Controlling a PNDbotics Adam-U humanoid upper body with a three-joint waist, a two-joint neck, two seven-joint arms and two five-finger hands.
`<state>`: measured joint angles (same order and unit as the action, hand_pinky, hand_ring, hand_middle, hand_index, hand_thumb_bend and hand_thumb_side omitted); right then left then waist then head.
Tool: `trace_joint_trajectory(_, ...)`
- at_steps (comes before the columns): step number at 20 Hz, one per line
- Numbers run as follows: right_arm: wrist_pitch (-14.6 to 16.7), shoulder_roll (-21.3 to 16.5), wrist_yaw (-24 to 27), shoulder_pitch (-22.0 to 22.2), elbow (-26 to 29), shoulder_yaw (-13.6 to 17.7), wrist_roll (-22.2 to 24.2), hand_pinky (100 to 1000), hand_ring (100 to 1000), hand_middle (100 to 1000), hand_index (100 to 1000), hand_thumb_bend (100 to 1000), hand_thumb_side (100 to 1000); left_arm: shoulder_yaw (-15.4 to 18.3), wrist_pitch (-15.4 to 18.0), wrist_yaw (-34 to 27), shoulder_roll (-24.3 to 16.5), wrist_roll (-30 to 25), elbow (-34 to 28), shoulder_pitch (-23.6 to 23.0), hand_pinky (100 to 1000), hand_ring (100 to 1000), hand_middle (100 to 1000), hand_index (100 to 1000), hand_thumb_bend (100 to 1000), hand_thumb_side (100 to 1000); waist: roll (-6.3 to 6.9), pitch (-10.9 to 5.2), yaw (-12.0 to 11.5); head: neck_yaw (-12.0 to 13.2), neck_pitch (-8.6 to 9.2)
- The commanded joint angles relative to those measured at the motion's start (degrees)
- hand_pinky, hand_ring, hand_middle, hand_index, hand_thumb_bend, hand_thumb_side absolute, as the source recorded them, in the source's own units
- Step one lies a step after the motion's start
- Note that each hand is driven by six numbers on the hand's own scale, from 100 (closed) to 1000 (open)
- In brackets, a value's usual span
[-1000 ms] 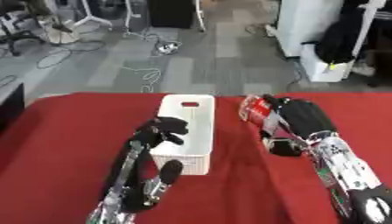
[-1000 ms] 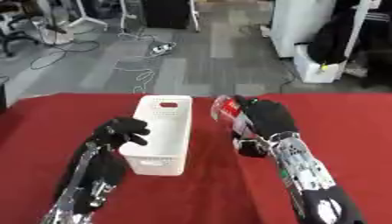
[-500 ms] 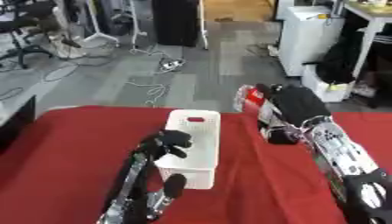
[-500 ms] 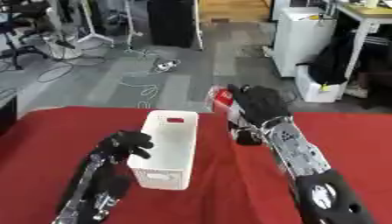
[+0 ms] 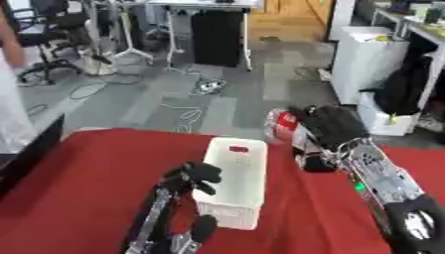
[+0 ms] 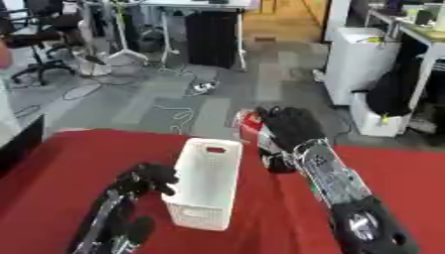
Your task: Pick up objects on the table and place them in the box.
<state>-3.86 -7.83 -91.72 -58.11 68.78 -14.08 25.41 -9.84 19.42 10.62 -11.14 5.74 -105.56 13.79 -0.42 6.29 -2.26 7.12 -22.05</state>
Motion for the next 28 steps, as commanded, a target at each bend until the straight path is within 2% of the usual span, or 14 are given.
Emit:
trace_joint_trajectory(1, 0.2, -0.1, -0.9, -2.6, 0.1, 0.4, -0.3, 100, 120, 269, 518, 100, 338, 0.3, 0.1, -0.4, -1.1, 0.0, -1.3, 0.9, 557, 682, 674, 746, 526, 769, -0.19, -1.19, -0.8, 0.7, 1.74)
trace_joint_trajectory(17, 0.2, 0.0, -3.4, -4.6, -3.4, 1.1, 0.0, 100, 157, 294, 534, 100, 407, 0.3, 0.1, -0.6, -0.9, -0.1, -1.6, 1.6, 562, 687, 675, 747, 527, 773, -2.14, 0.23, -7.0, 4.2, 7.94)
trace_joint_trajectory(18, 0.2, 0.0, -3.5, -4.6, -3.5, 1.2, 0.0, 100, 157, 294, 534, 100, 390, 0.3, 0.1, -0.6, -0.9, -0.1, -1.6, 1.7, 562, 687, 675, 747, 527, 773, -2.21, 0.30, -7.2, 4.4, 8.13)
trace_joint_trajectory(24, 0.6, 0.0, -3.9, -4.9, -3.8, 1.1, -0.1, 100, 202, 334, 558, 100, 450, 0.2, 0.1, -0.7, -0.9, -0.2, -1.7, 1.9, 564, 689, 676, 748, 525, 776, -2.69, 1.07, -8.3, 4.7, 8.71)
trace_joint_trajectory(26, 0.9, 0.0, -4.0, -5.0, -3.8, 1.0, -0.4, 100, 271, 411, 604, 100, 513, 0.1, 0.1, -0.7, -0.9, -0.2, -1.7, 2.0, 564, 689, 676, 748, 524, 777, -2.83, 1.29, -8.3, 4.7, 8.79)
trace_joint_trajectory(27, 1.0, 0.0, -4.0, -5.0, -3.8, 0.9, -0.5, 100, 342, 472, 654, 100, 574, 0.1, 0.1, -0.7, -0.9, -0.3, -1.7, 2.0, 564, 689, 676, 748, 524, 778, -2.88, 1.37, -8.3, 4.7, 8.81)
trace_joint_trajectory(28, 1.2, 0.0, -4.1, -5.1, -3.8, 0.9, -0.6, 152, 384, 503, 679, 100, 597, 0.1, 0.1, -0.8, -0.9, -0.3, -1.7, 2.1, 565, 689, 676, 748, 524, 778, -2.92, 1.43, -8.3, 4.7, 8.83)
